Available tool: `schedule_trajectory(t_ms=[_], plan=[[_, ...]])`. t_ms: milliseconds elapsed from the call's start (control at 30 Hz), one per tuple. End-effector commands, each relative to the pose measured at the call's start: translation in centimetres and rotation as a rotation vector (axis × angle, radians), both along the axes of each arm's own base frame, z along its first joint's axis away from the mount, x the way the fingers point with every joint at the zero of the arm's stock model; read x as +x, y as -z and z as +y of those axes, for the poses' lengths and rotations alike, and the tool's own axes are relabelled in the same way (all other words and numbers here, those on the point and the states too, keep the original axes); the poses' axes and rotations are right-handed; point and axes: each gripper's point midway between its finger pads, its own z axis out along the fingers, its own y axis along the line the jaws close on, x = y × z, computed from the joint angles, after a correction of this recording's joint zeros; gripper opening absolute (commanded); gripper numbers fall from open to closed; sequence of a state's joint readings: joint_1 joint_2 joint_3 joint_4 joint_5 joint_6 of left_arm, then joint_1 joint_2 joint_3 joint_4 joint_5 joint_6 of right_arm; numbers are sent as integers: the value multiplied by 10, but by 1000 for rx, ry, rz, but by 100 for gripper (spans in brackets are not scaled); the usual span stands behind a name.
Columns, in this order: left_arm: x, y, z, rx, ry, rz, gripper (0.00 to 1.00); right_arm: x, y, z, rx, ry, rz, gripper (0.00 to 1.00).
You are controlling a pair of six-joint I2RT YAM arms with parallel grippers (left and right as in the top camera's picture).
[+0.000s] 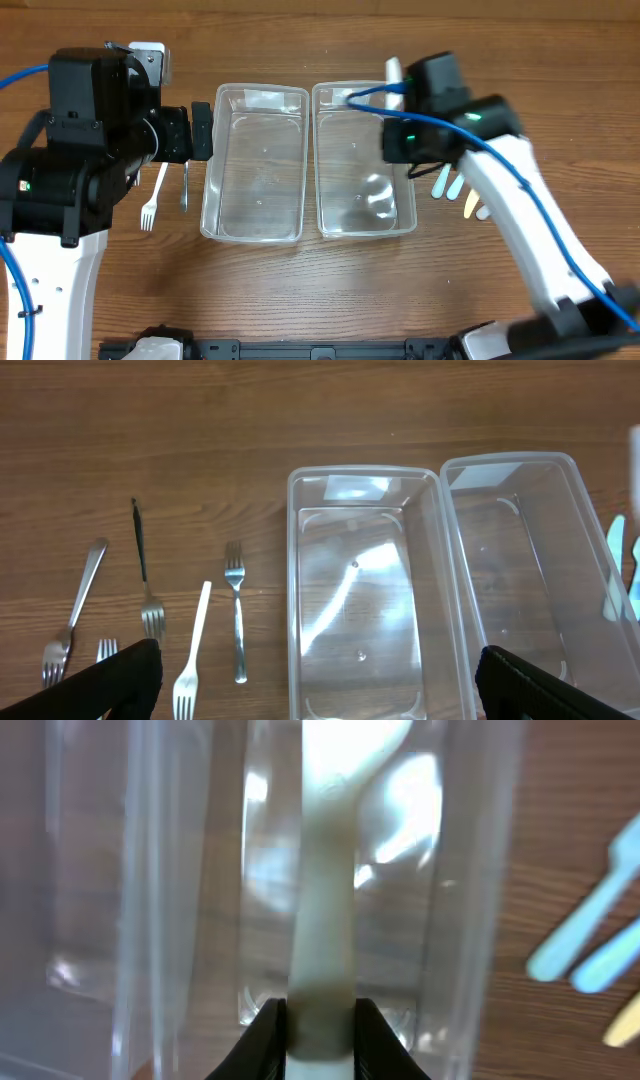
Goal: Pack container
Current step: 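Carry the white knife into the right container and release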
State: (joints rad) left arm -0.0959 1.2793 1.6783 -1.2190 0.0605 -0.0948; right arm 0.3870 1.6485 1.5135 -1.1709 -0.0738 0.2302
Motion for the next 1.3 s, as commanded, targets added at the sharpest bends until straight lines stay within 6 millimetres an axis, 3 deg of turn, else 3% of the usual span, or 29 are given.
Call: schedule_trajectory(t_ms=[0,100,167,267,400,467,533,600,700,733,767,800,867,967,1100,1267], plan=[[2,-3,1,2,6,-10,100,-3,58,14,-67,-58,134,4],[2,-3,1,2,6,-10,100,-4,94,18,-104,-72,217,4],[2,-3,1,2,6,-10,100,-4,107,18,-117,-72,247,14],[2,-3,1,2,6,-10,100,-1,108,20,-112,-72,235,42],[2,-3,1,2,6,-10,100,1,103,20,-108,-71,224,48],[2,-3,1,2,6,-10,100,8,85,21,-106,-67,185,52],[2,-3,1,2,6,-10,100,21,49,23,-85,-46,89,53],[2,-3,1,2,6,-11,100,42,-13,11,-53,49,-70,53],[2,-3,1,2,6,-10,100,55,-88,-32,-10,217,-243,61],[2,-3,1,2,6,-10,100,55,-103,-51,-6,292,-272,64],[2,-3,1,2,6,-10,100,51,-117,-84,-1,424,-290,73],[2,-3,1,2,6,-10,100,45,-121,-107,7,525,-281,79],[2,-3,1,2,6,-10,100,20,-110,-180,18,817,-165,91],[2,-3,1,2,6,-10,100,4,-87,-217,32,936,-70,100],[2,-3,1,2,6,-10,100,-19,-44,-248,5,1043,51,100],[2,-3,1,2,6,-10,100,-38,20,-255,-22,1068,163,100]])
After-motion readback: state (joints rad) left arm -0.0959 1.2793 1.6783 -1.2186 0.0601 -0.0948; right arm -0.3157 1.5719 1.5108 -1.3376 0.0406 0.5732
